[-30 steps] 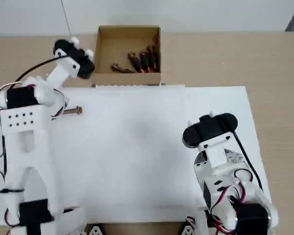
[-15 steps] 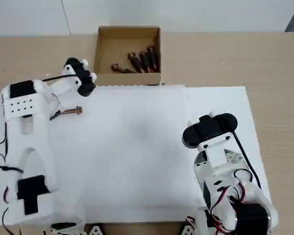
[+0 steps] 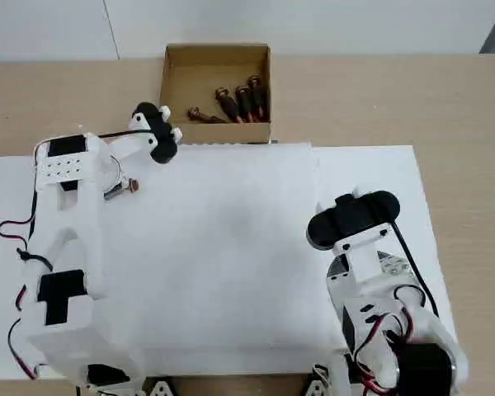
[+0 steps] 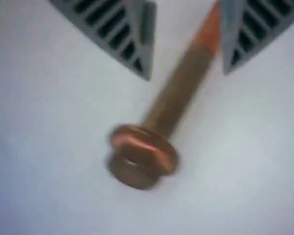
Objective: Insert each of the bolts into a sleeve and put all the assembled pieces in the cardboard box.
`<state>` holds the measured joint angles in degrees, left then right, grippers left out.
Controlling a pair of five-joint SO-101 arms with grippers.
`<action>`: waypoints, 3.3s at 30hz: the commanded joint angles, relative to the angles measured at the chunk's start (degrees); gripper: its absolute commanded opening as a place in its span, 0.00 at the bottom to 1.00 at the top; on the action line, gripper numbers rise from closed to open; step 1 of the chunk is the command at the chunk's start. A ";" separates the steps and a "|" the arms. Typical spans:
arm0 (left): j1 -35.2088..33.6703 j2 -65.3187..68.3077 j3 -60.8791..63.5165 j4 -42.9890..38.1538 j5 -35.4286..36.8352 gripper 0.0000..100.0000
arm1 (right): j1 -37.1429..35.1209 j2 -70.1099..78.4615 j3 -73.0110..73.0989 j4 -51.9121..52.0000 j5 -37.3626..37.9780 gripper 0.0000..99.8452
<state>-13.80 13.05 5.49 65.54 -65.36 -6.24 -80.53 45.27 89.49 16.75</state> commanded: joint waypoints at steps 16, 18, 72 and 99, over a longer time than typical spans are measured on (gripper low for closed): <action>0.97 5.36 -2.59 -1.23 -0.44 0.13 | 0.04 -0.13 1.85 -2.68 -0.18 0.01; 0.62 5.89 -2.59 -2.90 -0.44 0.13 | 0.04 -0.13 1.85 -2.68 -0.18 0.01; 22.33 -24.53 -41.71 34.46 53.54 0.01 | -4.09 -23.60 4.57 -8.92 5.71 0.00; 23.12 -89.23 46.37 -12.84 73.67 0.01 | -4.53 -23.43 27.25 -29.67 -13.19 0.00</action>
<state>9.23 -70.37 47.16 56.57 6.11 -10.55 -103.38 71.91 63.03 4.18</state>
